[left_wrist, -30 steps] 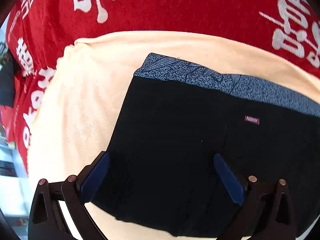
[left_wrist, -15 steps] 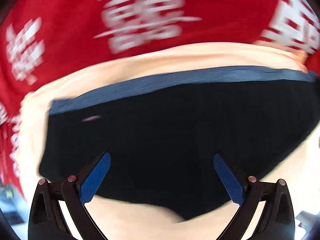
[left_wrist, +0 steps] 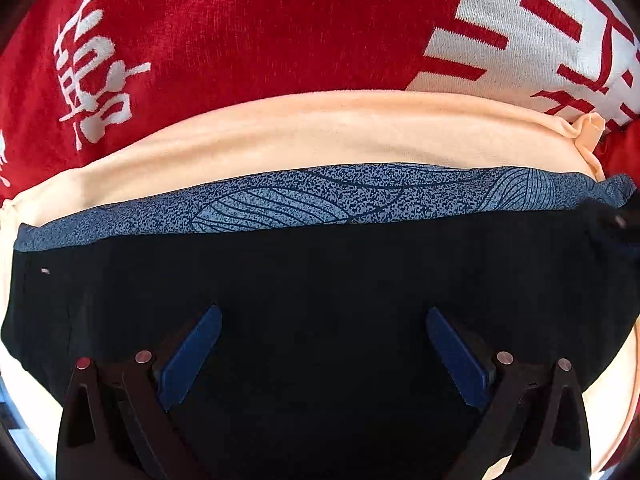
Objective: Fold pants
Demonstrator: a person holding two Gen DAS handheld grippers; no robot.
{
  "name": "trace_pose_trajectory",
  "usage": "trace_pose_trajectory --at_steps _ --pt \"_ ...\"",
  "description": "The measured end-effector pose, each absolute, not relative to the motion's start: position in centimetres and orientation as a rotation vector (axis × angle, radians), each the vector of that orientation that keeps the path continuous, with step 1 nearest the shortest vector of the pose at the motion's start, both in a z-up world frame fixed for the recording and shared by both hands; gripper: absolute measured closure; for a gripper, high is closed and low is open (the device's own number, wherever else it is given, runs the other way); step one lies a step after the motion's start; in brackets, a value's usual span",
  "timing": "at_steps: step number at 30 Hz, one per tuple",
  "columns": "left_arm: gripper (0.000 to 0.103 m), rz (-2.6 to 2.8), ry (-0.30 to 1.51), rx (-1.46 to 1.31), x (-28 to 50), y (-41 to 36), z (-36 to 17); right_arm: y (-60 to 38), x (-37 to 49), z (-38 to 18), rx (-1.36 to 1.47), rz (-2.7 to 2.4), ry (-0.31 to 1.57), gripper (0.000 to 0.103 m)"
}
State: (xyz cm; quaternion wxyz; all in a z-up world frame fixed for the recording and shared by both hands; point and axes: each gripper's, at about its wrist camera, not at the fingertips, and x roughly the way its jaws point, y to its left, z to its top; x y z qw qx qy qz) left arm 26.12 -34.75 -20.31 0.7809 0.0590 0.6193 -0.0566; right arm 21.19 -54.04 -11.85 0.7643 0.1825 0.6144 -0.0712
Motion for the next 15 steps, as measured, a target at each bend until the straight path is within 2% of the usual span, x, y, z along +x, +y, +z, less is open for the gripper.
trace_pose_trajectory --at_steps 6,11,15 --pt "0.0 -0.1 1.34 0.14 25.6 -36.0 -20.1 -58.4 23.1 -11.9 0.223 -0.355 1.341 0.063" --pt "0.0 -0.073 1.354 0.13 25.0 -37.1 -20.0 -58.5 20.0 -8.8 0.305 -0.302 1.319 0.061" --pt "0.0 -0.071 1.354 0.147 25.0 -37.6 -20.0 -55.5 16.4 -10.0 0.232 -0.235 1.381 0.046"
